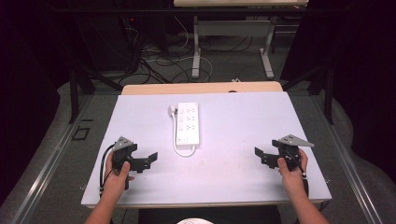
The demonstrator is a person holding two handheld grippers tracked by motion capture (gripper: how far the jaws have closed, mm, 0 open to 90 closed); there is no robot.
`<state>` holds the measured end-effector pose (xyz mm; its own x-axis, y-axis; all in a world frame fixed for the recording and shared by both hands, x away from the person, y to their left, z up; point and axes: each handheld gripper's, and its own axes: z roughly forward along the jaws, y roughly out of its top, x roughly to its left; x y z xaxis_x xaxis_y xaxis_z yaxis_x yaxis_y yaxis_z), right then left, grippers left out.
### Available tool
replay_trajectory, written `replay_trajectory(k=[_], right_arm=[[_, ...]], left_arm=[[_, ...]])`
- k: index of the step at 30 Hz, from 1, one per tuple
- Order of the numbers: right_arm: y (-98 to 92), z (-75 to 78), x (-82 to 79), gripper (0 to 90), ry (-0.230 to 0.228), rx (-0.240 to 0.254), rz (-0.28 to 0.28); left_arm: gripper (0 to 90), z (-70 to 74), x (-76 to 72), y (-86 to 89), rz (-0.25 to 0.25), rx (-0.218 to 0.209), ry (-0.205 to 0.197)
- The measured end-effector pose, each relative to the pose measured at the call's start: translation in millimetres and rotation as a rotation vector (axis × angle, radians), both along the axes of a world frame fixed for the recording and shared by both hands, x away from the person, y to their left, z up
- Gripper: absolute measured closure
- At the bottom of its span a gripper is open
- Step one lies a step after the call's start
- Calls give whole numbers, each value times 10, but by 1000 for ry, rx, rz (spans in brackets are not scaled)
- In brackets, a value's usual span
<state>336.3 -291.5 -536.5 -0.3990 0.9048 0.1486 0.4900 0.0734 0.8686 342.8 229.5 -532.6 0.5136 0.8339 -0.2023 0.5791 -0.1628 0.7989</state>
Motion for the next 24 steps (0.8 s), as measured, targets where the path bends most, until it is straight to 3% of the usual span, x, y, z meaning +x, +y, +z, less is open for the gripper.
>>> replay_trajectory(k=[4, 12, 20, 24], right_arm=[[-29, -32, -16, 150, 27, -1, 12], [39, -26, -37, 150, -1, -27, 11], [36, -43, -29, 150, 6, -17, 23], [25, -68, -15, 150, 30, -1, 20]], left_arm=[[2, -33, 38, -28, 3, 4, 8], [2, -16, -18, -63, 15, 37, -15], [2, -11, -1, -145, 2, 39, -26], [4, -7, -11, -201, -17, 67, -29]])
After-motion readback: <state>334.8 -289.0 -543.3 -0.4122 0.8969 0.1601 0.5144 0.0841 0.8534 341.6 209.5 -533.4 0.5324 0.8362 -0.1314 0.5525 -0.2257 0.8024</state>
